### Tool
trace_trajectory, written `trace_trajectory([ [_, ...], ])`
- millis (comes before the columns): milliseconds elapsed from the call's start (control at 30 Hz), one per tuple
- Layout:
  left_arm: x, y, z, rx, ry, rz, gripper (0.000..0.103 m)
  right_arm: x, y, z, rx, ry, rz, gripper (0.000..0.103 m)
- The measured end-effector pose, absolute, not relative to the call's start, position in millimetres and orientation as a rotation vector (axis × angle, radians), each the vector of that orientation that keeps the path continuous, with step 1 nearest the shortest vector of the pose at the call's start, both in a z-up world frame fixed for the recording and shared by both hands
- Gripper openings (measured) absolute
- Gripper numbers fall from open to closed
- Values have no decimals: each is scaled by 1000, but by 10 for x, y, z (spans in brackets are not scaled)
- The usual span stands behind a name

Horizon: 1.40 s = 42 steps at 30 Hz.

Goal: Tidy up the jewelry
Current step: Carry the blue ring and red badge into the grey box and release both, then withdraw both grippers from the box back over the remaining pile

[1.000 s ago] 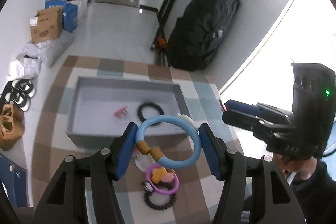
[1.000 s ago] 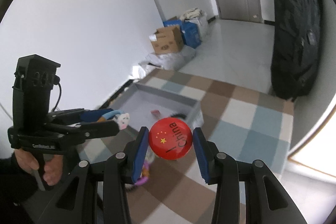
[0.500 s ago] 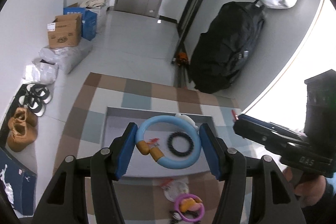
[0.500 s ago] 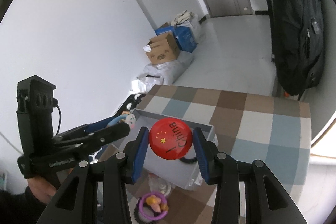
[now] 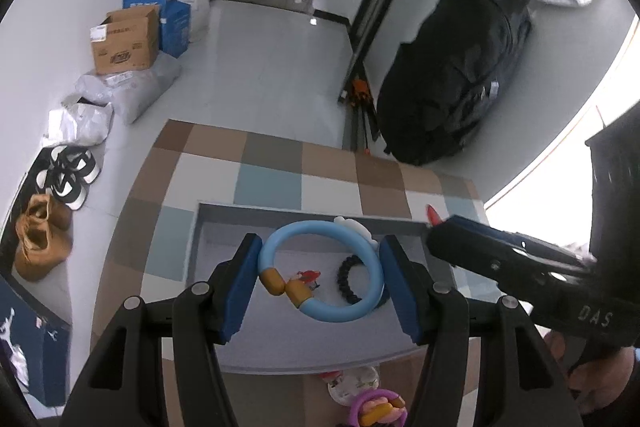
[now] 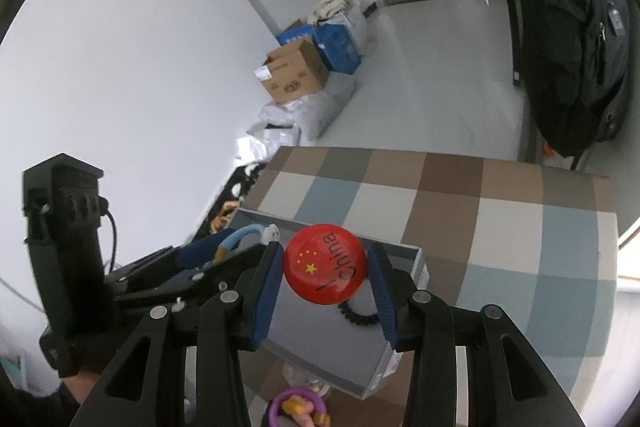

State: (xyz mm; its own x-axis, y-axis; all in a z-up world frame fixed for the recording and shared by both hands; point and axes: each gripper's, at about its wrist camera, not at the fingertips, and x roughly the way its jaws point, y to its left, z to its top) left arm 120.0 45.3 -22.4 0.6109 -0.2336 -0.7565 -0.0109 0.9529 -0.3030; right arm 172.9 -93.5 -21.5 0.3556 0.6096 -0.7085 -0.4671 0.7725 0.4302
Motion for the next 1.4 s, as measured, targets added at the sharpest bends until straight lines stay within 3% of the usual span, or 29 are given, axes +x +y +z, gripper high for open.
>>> trace_trajectory([
  [267,1269,483,-317,-351,968,-175,56,1779,-953,-270,187,1017,670,46],
  [333,1264,488,-312,-360,967,-171,65,1775,-1001,-250,208,1005,670,59],
  [400,1239,491,-288,-352,950,-164,80,1773,-1052,-231,235,991,670,67],
  [433,1220,497,-270,-353,938,-165,81,1765,-1078,-214,243,983,666,67],
  [600,1188,493,-268,-347,944,-163,81,1740,-1202,-127,250,935,635,76],
  [967,1061,477,-146,-347,898,-175,81,1689,-1374,-183,354,978,677,82],
  [1200,917,413,-65,-307,849,-161,81,1534,-1574,-66,379,916,653,97],
  [1400,714,373,-54,-275,819,-140,81,1245,-1608,-65,347,888,635,103],
])
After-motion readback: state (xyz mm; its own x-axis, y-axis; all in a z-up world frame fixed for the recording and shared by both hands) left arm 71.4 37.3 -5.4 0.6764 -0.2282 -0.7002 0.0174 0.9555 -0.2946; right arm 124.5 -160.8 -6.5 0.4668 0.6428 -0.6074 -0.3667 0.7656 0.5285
